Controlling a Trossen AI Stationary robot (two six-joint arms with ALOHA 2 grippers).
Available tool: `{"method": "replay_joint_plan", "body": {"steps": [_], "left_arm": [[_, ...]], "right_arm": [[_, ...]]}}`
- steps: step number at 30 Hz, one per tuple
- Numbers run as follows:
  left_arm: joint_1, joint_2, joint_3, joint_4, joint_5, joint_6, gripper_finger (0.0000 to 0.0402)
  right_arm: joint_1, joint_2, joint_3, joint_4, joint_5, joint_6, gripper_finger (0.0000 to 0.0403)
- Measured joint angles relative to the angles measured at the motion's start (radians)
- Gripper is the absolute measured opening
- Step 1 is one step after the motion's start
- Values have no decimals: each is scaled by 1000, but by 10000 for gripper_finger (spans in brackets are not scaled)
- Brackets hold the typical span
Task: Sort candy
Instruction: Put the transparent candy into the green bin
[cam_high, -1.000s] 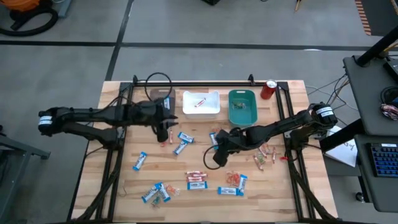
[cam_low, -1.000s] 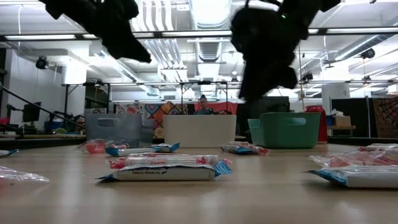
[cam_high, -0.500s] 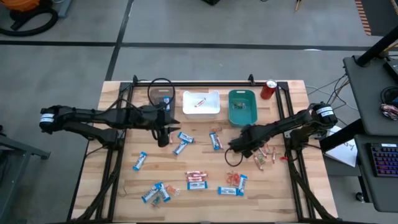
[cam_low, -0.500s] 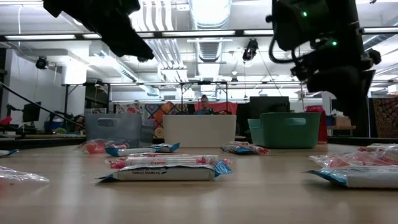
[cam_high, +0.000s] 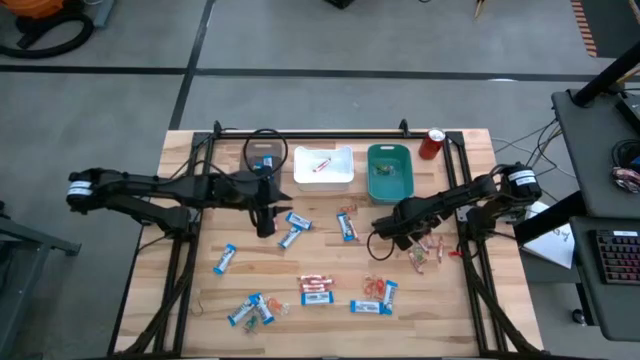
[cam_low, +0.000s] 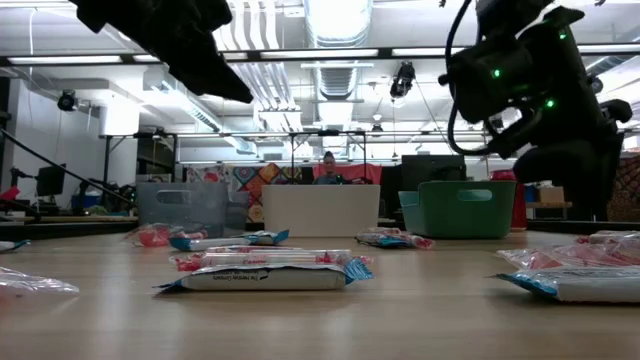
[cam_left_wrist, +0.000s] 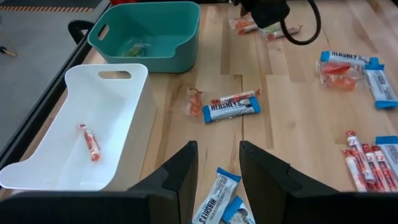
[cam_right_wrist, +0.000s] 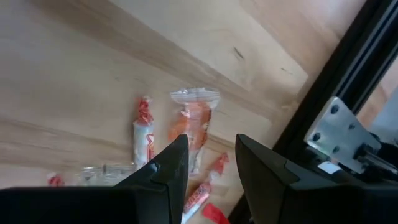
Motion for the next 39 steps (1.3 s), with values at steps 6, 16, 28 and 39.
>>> {"method": "replay_joint_plan", "body": {"steps": [6, 16, 28, 39], "left_arm": [[0, 13, 0, 1, 0, 4, 102], [0, 14, 0, 10, 0, 5, 102], [1, 14, 0, 28, 0, 4, 102], [0, 14, 0, 48, 0, 0, 102]], "right_arm": [[-5, -36, -63, 92, -42, -18, 125], [-5, -196, -198, 220, -42, 53, 125], [-5, -221, -309, 367, -30, 92, 124], [-5, -259, -301, 373, 12, 90, 17]]}}
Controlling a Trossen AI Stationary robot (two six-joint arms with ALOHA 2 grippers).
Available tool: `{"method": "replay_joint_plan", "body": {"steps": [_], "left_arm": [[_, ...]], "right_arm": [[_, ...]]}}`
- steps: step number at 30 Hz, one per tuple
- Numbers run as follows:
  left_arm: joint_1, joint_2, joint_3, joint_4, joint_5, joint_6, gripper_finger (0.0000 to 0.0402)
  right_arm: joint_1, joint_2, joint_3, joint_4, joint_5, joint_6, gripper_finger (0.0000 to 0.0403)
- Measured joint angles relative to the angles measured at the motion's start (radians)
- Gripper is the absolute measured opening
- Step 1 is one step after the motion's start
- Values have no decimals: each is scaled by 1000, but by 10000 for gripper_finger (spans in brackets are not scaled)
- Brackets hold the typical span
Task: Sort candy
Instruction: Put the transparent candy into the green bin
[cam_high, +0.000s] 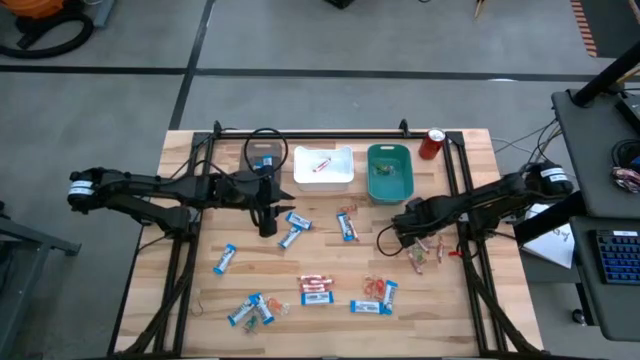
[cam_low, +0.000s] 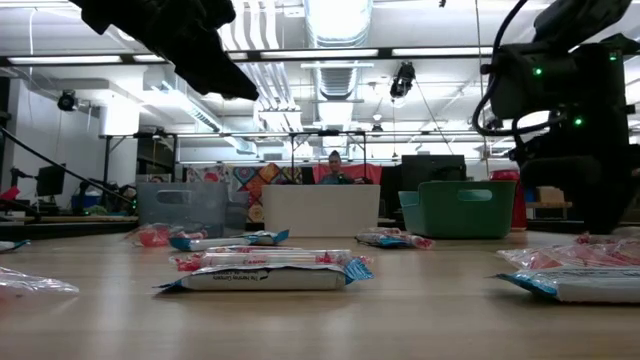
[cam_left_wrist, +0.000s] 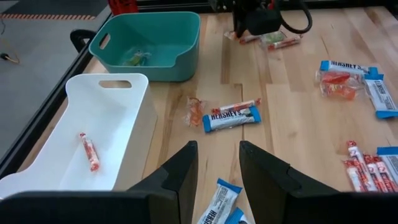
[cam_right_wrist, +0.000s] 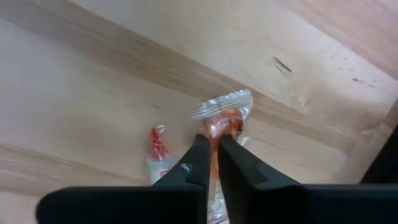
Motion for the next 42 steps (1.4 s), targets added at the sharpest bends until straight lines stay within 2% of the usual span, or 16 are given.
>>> {"method": "replay_joint_plan", "body": {"steps": [9, 16, 20, 24, 27, 30, 32, 35, 37, 42], "left_arm": [[-1, 0, 0, 76, 0, 0, 102], [-18, -1, 0, 115, 1, 0, 102], [-33, -1, 0, 117, 1, -1, 102], [-45, -1, -5, 118, 1, -13, 102], [-54, -1, -19, 128, 2, -36, 102], [-64, -1, -56, 200, 2, -60, 102], [-72, -1, -80, 242, 3, -74, 102], [-81, -1, -103, 259, 6, -94, 102], [-84, -1, -112, 258, 9, -114, 102], [-84, -1, -118, 223, 60, -136, 102]], "right_arm": [[0, -84, 0, 1, 48, -2, 9], [1, -202, 0, 20, 139, -8, 9], [1, -264, 0, 115, 179, -69, 9], [1, -306, 0, 315, 229, -207, 9], [0, -316, 0, 504, 327, -340, 9], [0, -313, 2, 666, 524, -463, 9], [-5, -307, 2, 724, 670, -535, 9], [-42, -302, 2, 721, 801, -581, 9], [-78, -294, 2, 711, 819, -582, 9], [-134, -247, 2, 714, 789, -577, 9]]}}
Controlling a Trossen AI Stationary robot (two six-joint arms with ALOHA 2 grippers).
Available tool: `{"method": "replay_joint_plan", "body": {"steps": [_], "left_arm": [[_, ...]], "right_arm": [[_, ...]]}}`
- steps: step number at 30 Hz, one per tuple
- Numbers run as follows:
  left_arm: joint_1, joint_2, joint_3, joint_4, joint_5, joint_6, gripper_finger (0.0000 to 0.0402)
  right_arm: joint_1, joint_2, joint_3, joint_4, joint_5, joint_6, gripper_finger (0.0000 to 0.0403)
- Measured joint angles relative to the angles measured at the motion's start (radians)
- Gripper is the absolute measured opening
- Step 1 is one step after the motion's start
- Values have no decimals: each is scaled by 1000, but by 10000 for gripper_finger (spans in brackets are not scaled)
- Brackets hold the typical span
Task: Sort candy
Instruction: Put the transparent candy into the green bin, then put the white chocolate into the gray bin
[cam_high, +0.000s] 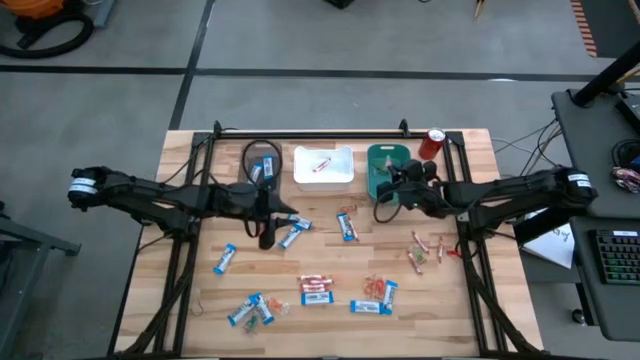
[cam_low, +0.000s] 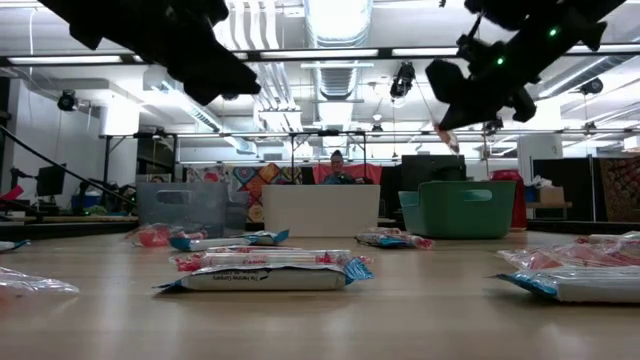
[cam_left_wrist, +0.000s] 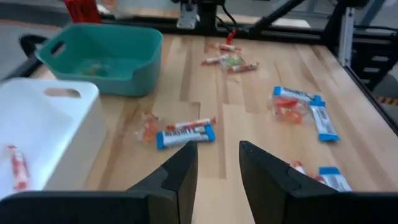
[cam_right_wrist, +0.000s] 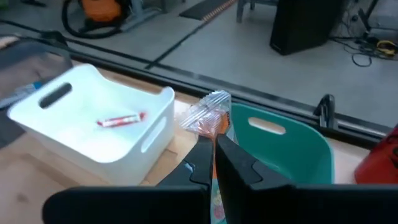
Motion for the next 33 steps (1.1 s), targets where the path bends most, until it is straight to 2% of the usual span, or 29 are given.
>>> {"method": "replay_joint_plan", "body": {"steps": [6, 12, 19, 25, 28, 33], "left_arm": [[0, 14, 0, -43, 1, -94, 102], [0, 50, 0, -44, 18, -111, 107], [-11, 77, 0, -84, 98, -204, 162], [-89, 144, 0, -159, 100, -296, 204], [-132, 183, 0, -180, 37, -321, 205], [-195, 263, 0, -169, -148, -325, 200]], "right_arm": [[-13, 67, 0, 1, -6, 77, 24], [-13, 108, 0, 2, -6, 155, 92], [8, 94, -1, 22, -28, 175, 163], [60, 92, -1, 66, -34, 171, 188], [79, 92, -1, 64, -35, 171, 189], [109, 92, -1, 64, -34, 170, 189]]}}
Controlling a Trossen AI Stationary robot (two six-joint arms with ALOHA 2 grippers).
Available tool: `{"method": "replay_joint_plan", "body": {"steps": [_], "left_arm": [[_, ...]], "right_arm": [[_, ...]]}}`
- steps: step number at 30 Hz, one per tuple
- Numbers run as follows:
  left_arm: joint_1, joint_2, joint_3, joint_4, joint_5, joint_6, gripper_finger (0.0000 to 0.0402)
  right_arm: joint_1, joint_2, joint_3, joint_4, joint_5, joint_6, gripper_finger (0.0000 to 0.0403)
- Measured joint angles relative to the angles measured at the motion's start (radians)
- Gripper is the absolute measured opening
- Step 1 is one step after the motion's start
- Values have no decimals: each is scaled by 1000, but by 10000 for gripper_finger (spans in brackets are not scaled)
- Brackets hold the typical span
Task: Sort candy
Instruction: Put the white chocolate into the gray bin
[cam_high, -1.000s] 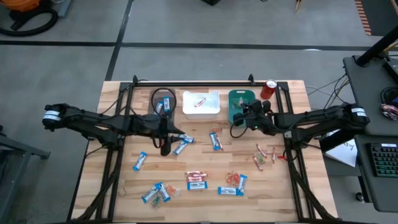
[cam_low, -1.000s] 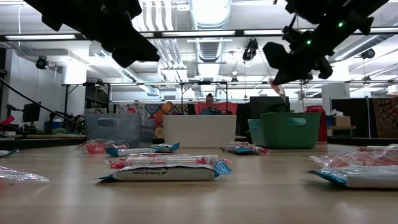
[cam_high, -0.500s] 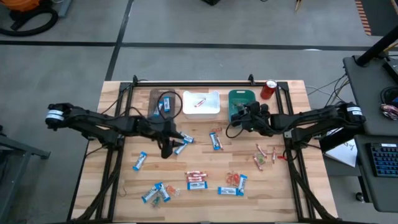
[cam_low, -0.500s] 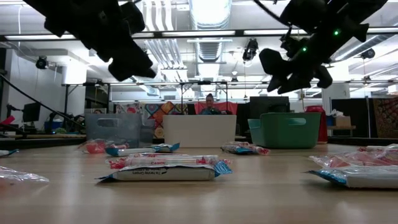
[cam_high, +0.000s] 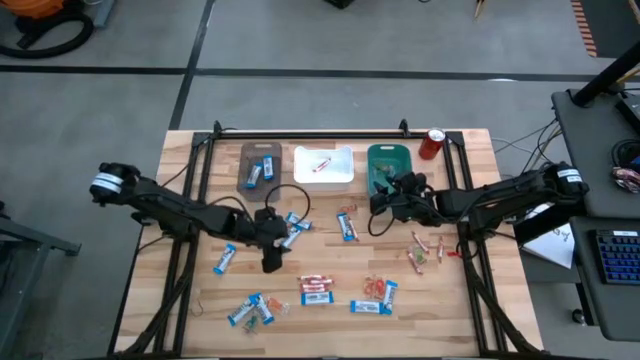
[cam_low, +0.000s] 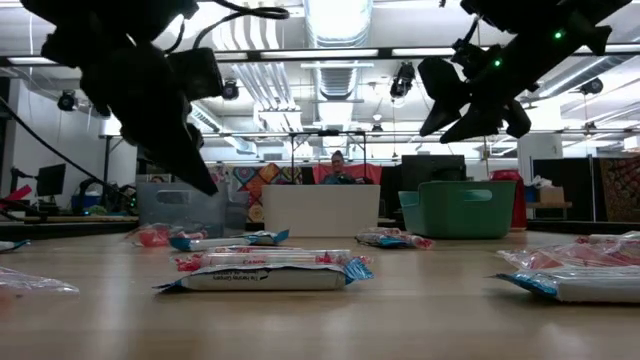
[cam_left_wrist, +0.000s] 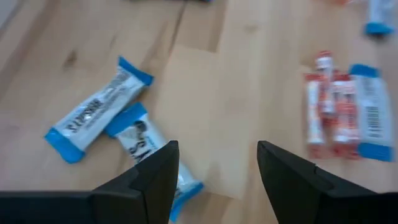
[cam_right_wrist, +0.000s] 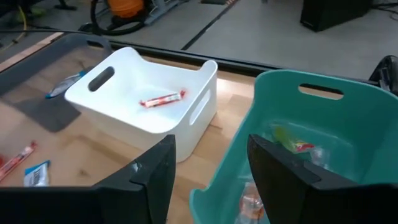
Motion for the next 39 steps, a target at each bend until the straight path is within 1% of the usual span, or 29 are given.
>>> {"method": "replay_joint_plan", "body": {"steps": [7, 9, 20, 25, 27, 29, 36, 39], "left_arm": [[-10, 91, 0, 31, -135, -19, 199], [-10, 118, 0, 44, -159, -19, 199], [-10, 237, 2, 65, -174, -34, 199], [-12, 267, 4, 72, -183, -36, 193], [-12, 269, 5, 72, -179, -30, 179], [-12, 268, 5, 70, -173, -22, 156], [-12, 260, 3, 62, -157, -6, 59], [-14, 242, 3, 62, -135, 4, 39]], "right_arm": [[38, 0, 0, 0, 0, -2, 189], [47, 0, 0, 0, 1, -2, 189], [61, 0, 0, 0, 3, 3, 189], [61, 0, 0, 0, 3, 4, 189], [61, 0, 0, 0, 3, 4, 189], [61, 0, 0, 0, 3, 5, 189], [61, 0, 0, 0, 3, 5, 189], [61, 0, 0, 0, 3, 5, 189]]}}
